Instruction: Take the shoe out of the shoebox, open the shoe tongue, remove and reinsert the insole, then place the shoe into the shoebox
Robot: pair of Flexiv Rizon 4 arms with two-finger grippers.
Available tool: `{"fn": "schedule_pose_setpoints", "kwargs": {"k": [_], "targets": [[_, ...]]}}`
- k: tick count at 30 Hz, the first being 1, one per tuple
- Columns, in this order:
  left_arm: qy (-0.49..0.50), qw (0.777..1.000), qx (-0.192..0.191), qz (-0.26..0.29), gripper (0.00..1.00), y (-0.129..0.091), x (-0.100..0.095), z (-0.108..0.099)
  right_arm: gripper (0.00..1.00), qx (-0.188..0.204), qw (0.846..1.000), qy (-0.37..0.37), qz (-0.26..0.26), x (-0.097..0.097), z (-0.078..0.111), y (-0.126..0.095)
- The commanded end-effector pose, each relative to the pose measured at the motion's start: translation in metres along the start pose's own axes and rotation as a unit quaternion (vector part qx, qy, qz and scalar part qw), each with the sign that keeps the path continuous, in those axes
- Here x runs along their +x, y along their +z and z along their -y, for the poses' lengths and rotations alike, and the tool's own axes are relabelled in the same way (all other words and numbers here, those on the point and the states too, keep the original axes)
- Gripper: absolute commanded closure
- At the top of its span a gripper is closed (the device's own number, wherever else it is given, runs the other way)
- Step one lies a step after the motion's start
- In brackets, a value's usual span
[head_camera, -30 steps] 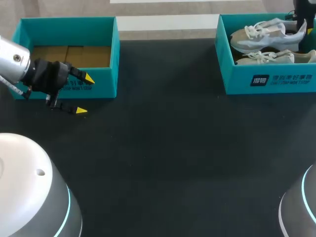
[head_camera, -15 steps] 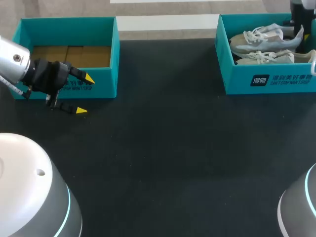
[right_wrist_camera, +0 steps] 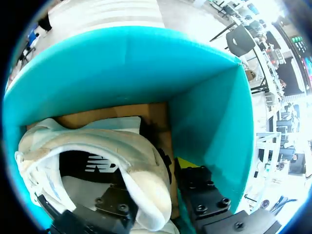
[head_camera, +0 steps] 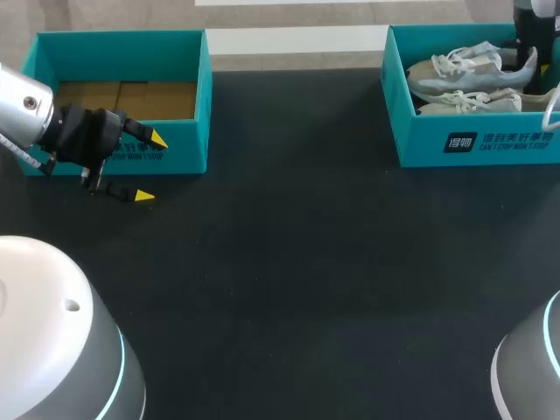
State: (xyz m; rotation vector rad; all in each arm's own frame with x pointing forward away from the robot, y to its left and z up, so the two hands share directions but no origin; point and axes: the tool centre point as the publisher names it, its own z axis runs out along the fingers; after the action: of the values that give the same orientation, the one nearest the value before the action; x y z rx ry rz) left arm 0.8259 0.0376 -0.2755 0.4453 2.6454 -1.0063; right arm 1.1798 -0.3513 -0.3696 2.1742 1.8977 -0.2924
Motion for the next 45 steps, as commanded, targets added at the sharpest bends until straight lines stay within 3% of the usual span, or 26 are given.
{"fn": "schedule_pose_setpoints", "kwargs": {"k": [1,17,28,36,45], "targets": [[0.0,1.0,-0.002,-0.001,0.0,0.0,0.0,0.0,0.57,0.006,1.0,0.001,0.002,0.001,-0.008,-0.001],[0.0,1.0,-0.002,-0.001,0.0,0.0,0.0,0.0,0.5,-0.012,1.0,0.012,-0.003,-0.001,-0.005,-0.031],[0.0,1.0,-0.002,-0.001,0.0,0.0,0.0,0.0,0.31,-0.035,0.999,0.009,-0.01,-0.003,0.002,-0.06],[0.0,1.0,-0.002,-0.001,0.0,0.0,0.0,0.0,0.17,-0.054,0.998,-0.005,-0.024,0.0,0.027,-0.096],[0.0,1.0,-0.002,-0.001,0.0,0.0,0.0,0.0,0.11,-0.072,0.997,0.0,-0.039,0.005,0.059,-0.134]]}}
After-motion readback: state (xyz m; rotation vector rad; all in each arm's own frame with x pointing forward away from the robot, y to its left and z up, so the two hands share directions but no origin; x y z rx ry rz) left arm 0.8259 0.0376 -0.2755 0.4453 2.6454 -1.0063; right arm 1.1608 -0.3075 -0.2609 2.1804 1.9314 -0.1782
